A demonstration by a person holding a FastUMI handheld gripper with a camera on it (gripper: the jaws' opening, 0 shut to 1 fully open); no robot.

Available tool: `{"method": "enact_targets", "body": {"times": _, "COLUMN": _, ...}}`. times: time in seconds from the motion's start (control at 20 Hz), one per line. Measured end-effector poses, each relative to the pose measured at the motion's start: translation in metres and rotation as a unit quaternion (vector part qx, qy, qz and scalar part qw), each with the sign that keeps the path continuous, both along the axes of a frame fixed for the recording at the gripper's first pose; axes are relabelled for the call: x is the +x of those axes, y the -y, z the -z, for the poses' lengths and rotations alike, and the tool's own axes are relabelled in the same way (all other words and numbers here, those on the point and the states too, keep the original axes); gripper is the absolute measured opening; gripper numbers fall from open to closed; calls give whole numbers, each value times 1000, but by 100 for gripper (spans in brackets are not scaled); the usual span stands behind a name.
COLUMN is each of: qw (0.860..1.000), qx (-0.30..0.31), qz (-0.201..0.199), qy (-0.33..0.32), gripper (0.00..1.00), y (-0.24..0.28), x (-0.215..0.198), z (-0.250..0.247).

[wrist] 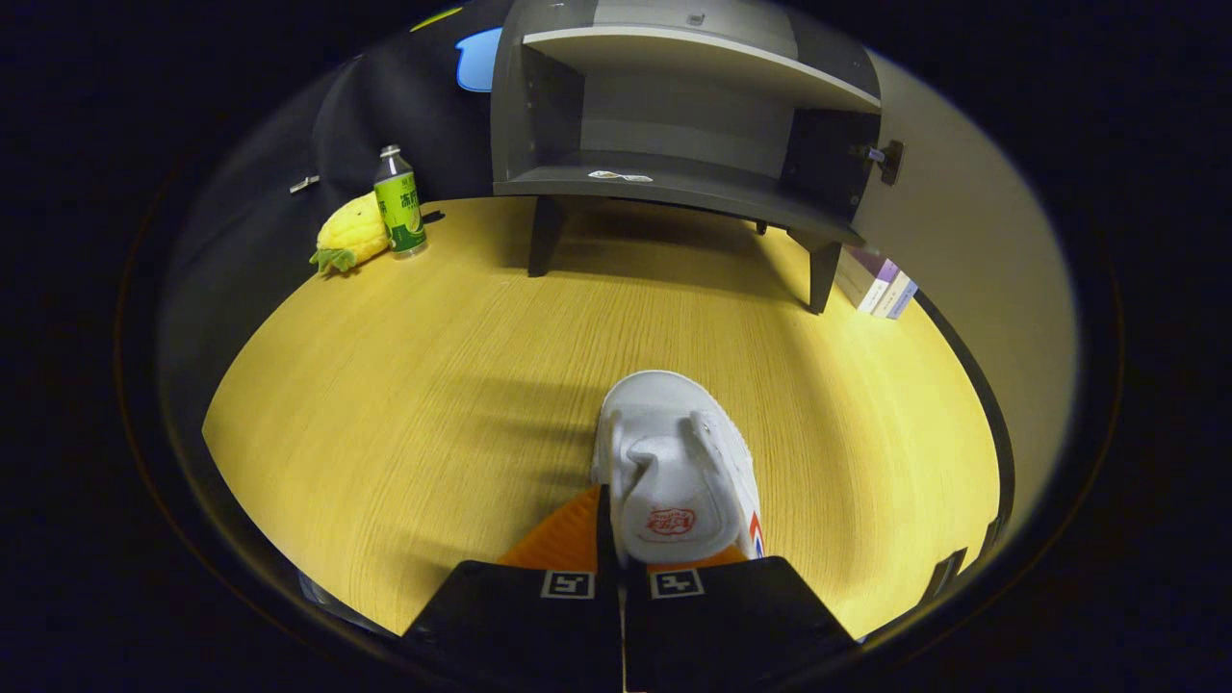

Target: Open the shoe cabinet door, grab the shoes and put them into the shoe cabinet, then close the shoe cabinet door.

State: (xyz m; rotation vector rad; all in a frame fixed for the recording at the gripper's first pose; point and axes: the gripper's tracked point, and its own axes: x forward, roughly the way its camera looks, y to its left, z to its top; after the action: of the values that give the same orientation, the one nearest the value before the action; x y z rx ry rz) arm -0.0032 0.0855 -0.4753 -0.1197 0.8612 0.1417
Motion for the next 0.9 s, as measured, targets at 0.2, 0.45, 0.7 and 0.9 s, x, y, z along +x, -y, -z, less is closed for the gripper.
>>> {"method": "enact_targets", "body": {"times": 0.2, "qw": 1000, "qx": 1, "qz": 14, "qy": 6, "gripper": 6, "y": 5, "x": 7, "z": -19}}
{"method": "enact_targets", "body": {"times": 0.45, "qw": 999, "qx": 5, "qz": 17, "qy": 45, "gripper": 6, "y": 6, "x": 24, "z": -85}}
{"method": "enact_targets", "body": {"times": 0.7, "qw": 996, "qx": 13, "qz": 27, "qy": 89, "gripper": 6, "y": 10, "x": 47, "z": -172}}
{"method": "enact_targets", "body": {"times": 0.9, "qw": 992, "qx": 25, "qz": 30, "qy": 120, "gripper": 6, "y": 8, "x": 67, "z": -240}}
